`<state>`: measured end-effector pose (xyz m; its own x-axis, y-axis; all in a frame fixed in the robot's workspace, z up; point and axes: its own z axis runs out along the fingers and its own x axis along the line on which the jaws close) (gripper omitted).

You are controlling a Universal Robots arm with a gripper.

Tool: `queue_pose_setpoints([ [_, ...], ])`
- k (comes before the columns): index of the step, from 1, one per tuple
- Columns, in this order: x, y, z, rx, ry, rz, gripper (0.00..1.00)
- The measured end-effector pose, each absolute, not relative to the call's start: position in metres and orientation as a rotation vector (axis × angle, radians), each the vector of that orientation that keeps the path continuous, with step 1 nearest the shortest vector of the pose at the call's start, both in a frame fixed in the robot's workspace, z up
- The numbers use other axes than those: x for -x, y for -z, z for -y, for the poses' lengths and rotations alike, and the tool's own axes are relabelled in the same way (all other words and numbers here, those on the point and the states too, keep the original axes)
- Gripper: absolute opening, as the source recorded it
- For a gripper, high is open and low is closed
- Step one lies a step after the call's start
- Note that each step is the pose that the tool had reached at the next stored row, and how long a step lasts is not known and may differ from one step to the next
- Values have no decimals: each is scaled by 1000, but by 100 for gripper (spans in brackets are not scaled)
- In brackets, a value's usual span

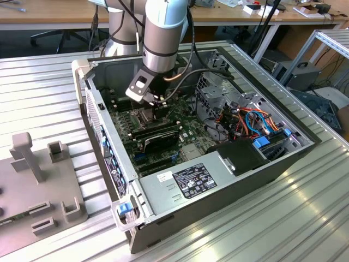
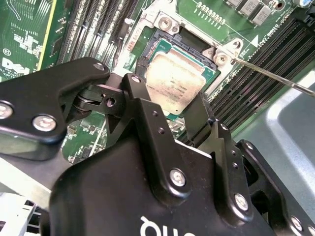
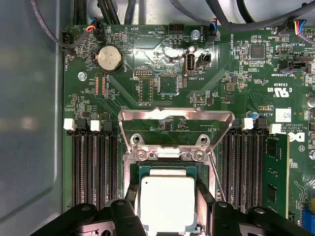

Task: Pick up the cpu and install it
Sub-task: 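Place the cpu into insertion slot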

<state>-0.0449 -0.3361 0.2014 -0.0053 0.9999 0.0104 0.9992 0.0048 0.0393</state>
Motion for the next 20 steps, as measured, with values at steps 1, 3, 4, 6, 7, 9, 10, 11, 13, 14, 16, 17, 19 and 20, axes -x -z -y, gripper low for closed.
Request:
queue_pose_setpoints([
  [1, 45, -201, 336, -2196, -55, -2218, 55],
  [3, 45, -201, 337, -2193, -56, -2221, 55],
  [4, 45, -201, 337, -2194, -56, -2221, 55],
  [6, 45, -202, 337, -2194, -57, -2222, 55],
  [7, 45, -204, 337, -2194, -57, -2222, 55],
  [9, 45, -205, 337, -2193, -58, -2223, 55],
  [10, 45, -205, 337, -2189, -58, -2226, 55],
  [11, 46, -205, 337, -2187, -58, -2228, 55],
  [13, 46, -205, 337, -2185, -58, -2230, 55],
  [14, 47, -205, 337, -2184, -58, -2231, 55],
  [16, 47, -204, 337, -2184, -58, -2232, 55],
  [17, 47, -203, 337, -2183, -58, -2232, 55],
  [19, 47, -202, 337, -2183, -58, -2233, 55],
  [20, 47, -201, 337, -2181, -58, -2234, 55],
])
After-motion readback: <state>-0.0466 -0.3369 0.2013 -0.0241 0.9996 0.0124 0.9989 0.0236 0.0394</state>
